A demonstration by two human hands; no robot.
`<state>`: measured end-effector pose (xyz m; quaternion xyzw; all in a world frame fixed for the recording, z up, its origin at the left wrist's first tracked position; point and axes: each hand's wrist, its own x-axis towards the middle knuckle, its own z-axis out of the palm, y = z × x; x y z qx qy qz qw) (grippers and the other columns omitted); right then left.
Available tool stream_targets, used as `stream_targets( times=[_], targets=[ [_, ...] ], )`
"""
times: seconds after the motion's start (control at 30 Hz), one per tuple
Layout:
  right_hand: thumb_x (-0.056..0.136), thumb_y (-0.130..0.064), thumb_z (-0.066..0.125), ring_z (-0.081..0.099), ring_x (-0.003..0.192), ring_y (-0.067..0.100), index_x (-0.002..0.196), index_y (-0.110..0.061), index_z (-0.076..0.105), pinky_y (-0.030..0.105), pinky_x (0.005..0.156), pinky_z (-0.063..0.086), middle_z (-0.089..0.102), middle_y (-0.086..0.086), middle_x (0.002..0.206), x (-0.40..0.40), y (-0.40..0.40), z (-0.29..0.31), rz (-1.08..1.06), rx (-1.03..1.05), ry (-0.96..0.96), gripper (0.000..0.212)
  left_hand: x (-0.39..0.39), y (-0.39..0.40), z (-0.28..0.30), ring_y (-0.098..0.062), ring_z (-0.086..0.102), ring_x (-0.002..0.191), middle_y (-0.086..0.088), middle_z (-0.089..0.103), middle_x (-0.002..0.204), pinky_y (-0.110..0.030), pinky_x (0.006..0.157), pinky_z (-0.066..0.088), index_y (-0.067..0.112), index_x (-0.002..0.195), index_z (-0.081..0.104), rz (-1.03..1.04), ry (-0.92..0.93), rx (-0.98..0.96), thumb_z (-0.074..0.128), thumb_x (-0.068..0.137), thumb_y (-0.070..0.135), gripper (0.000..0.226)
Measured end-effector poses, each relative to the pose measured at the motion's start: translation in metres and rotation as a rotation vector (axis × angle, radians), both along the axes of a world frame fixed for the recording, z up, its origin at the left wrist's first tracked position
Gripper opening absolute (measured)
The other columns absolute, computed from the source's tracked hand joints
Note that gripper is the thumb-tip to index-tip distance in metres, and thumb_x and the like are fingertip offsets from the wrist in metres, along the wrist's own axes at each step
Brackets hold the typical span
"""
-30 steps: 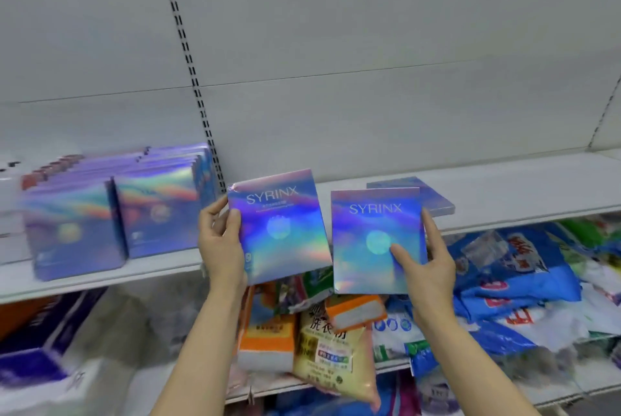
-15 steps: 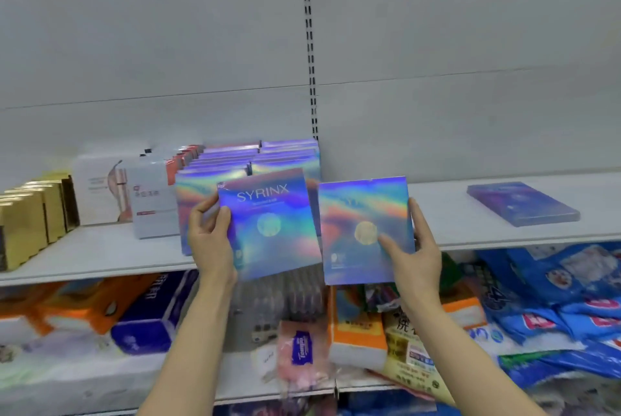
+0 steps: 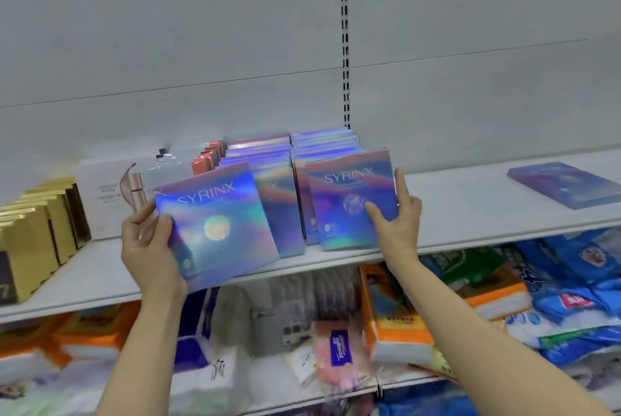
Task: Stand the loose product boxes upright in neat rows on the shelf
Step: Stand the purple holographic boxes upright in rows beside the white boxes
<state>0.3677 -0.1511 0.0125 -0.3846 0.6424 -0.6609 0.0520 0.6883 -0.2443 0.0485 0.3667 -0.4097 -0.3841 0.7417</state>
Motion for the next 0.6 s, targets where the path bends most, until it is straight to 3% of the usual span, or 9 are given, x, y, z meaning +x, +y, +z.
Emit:
stream_targets(
  times=[0.1, 0.2, 0.33, 0.43, 0.6],
  targets=[
    [0.063, -0.058, 0.081, 0.035, 0.124, 0.026, 0.155, -0.027, 0.012, 0.040, 0.108, 0.029, 0.030, 0.009, 0.136, 0.008, -0.009, -0.011, -0.101, 0.177, 0.120, 0.119, 0.003, -0.007, -0.007, -0.011, 0.068, 0.097, -0.001, 0.069, 0.107, -0.024, 0.075, 0.057, 0.025, 0.114, 0.062, 0.004, 0.019, 0.014, 0.064, 0.094, 0.018, 0.021],
    [0.055, -0.069, 0.079, 0.021, 0.140, 0.028, 0.156, -0.020, -0.001, 0.048, 0.110, 0.023, 0.014, 0.010, 0.157, 0.026, -0.016, -0.018, -0.130, 0.322, 0.254, 0.138, -0.002, -0.012, -0.008, -0.008, 0.067, 0.093, 0.005, 0.069, 0.099, -0.017, 0.071, 0.055, 0.021, 0.117, 0.062, -0.006, 0.009, -0.005, 0.062, 0.095, 0.012, 0.024],
    [0.057, -0.073, 0.074, 0.013, 0.145, 0.029, 0.153, -0.022, -0.015, 0.048, 0.114, 0.021, -0.001, 0.006, 0.162, 0.033, -0.027, -0.017, -0.092, 0.389, 0.296, 0.140, -0.018, -0.016, -0.005, -0.009, 0.067, 0.096, 0.000, 0.070, 0.109, -0.015, 0.069, 0.054, 0.021, 0.118, 0.060, -0.025, -0.027, -0.041, 0.061, 0.097, 0.014, 0.023],
    [0.059, -0.070, 0.076, 0.014, 0.145, 0.030, 0.153, -0.024, -0.015, 0.048, 0.112, 0.023, 0.000, 0.006, 0.162, 0.032, -0.026, -0.017, -0.093, 0.390, 0.297, 0.139, -0.037, -0.018, 0.000, -0.008, 0.066, 0.098, 0.001, 0.069, 0.109, -0.016, 0.072, 0.053, 0.022, 0.115, 0.057, -0.045, -0.063, -0.109, 0.057, 0.099, 0.015, 0.018],
    [0.066, -0.064, 0.076, 0.003, 0.148, 0.031, 0.154, -0.022, -0.011, 0.052, 0.117, 0.015, -0.004, 0.014, 0.162, 0.034, -0.021, -0.029, -0.148, 0.397, 0.429, 0.130, -0.069, -0.026, -0.017, -0.012, 0.061, 0.105, 0.007, 0.062, 0.117, -0.037, 0.086, 0.055, 0.024, 0.121, 0.051, 0.121, -0.349, -0.222, 0.051, 0.101, 0.022, 0.020]
  ],
)
